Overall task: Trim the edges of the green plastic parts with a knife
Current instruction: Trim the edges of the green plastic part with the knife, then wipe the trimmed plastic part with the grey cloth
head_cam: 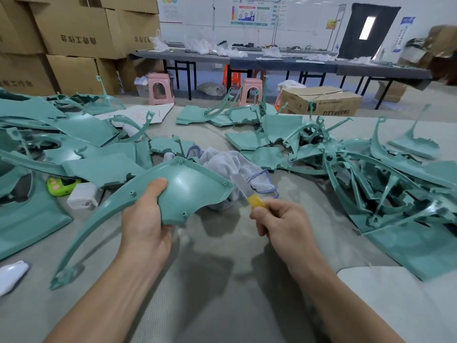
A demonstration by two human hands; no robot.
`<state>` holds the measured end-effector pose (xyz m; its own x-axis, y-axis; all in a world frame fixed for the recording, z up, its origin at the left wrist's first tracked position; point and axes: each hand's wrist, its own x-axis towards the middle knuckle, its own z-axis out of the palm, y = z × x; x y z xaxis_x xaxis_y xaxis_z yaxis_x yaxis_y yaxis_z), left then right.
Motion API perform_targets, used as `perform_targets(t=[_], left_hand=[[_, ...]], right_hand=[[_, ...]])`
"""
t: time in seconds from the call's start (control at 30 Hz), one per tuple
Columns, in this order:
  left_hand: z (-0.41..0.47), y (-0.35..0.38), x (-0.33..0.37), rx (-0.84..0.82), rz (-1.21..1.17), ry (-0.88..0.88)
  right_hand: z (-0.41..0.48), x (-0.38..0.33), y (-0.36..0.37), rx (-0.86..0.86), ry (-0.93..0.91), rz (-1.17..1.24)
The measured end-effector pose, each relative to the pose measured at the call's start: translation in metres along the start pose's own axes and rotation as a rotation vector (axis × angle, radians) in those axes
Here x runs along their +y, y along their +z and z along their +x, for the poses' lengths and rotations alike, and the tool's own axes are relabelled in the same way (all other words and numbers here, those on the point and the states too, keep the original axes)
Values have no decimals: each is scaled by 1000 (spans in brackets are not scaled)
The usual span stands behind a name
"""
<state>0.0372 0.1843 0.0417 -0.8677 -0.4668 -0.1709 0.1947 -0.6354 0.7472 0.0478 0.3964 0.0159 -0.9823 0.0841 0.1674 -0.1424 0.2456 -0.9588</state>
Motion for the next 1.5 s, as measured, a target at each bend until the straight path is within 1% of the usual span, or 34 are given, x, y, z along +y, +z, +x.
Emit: perform_targets(t=[0.07,0.1,0.13,0.17,0.23,0.3,0.33,0.4,0.47,0.5,0.53,0.57,0.6,0.63,0.67,0.73,0.77,0.83,0.87,0.9,0.93,0.97,1.03,1.1,1.17,1.23,1.27,1.3,1.33,1.37,1.4,1.43,1.47,1.5], left_hand=[[-1,0,-1,-17,-2,24],[-1,0,-1,-26,-11,27],[-1,1,-1,-34,-18,33],[-1,1,-2,-48,-17,46],[-1,0,-3,-93,4,77],[-2,-2,-5,-153,84,117],[-2,-3,-6,-191,142,140],[0,-7,-10,-311,230,145],[1,-10,-13,-468,284,81],[0,-11,-14,-541,306,22],[-2,-11,-15,-611,337,-44],[-4,-11,-16,-675,382,-94],[-5,-12,-18,-734,429,-113],[-6,-13,-19,-788,464,-116],[-7,-13,-18,-838,481,-115],[-8,-14,-17,-903,490,-101],[-10,-13,-17,-867,492,-90],[-11,-9,-19,-636,486,-73],[-10,-8,-20,-498,495,-14],[-9,-8,-21,-380,533,101],[-8,-8,-20,-292,590,243],[-8,-10,-17,-261,629,363],[-11,-12,-15,-321,620,459],[-20,-12,-19,-463,504,381],[-30,-7,-24,-548,341,220],[-34,-2,-23,-517,181,58],[-32,0,-20,-491,123,-1],[-30,2,-16,-474,72,-47],[-28,3,-12,-463,8,-94],[-25,3,-7,-457,-71,-152],[-23,2,-1,-446,-142,-214],[-20,0,6,-429,-177,-264],[-17,-4,14,-408,-181,-298],[-12,-9,21,-383,-167,-322]], right_hand=[[-1,-5,-1,-163,-3,122],[-4,-7,1,-243,4,121],[-3,-7,3,-280,24,96],[0,-5,4,-257,67,81],[12,-2,-3,-103,208,130],[23,1,-22,78,256,105],[26,3,-31,136,241,-2],[23,6,-45,238,186,-352],[11,0,-43,378,81,-635],[7,-4,-39,433,-15,-670],[3,-10,-36,445,-112,-627],[0,-17,-33,393,-165,-477],[-3,-25,-28,266,-141,-250],[-7,-30,-22,113,-52,-14],[-11,-31,-17,-29,40,141],[-16,-31,-10,-211,150,257],[-18,-31,-7,-247,190,307],[-18,-33,-4,-241,234,463],[-18,-33,-3,-205,218,544],[-18,-36,-1,-154,182,604],[-18,-34,0,-83,115,593],[-21,-35,4,-4,30,502],[-30,-36,12,66,-184,247],[-40,-37,21,-44,-324,114],[-46,-38,28,-270,-362,-106],[-47,-39,28,-498,-338,-295],[-46,-40,26,-559,-322,-329],[-44,-44,25,-573,-290,-290],[-41,-46,22,-516,-247,-176],[-36,-46,19,-382,-200,-33],[-27,-44,17,-201,-154,27],[-16,-40,16,-45,-131,-42],[-3,-39,17,39,-127,-203],[9,-39,19,57,-146,-390]])
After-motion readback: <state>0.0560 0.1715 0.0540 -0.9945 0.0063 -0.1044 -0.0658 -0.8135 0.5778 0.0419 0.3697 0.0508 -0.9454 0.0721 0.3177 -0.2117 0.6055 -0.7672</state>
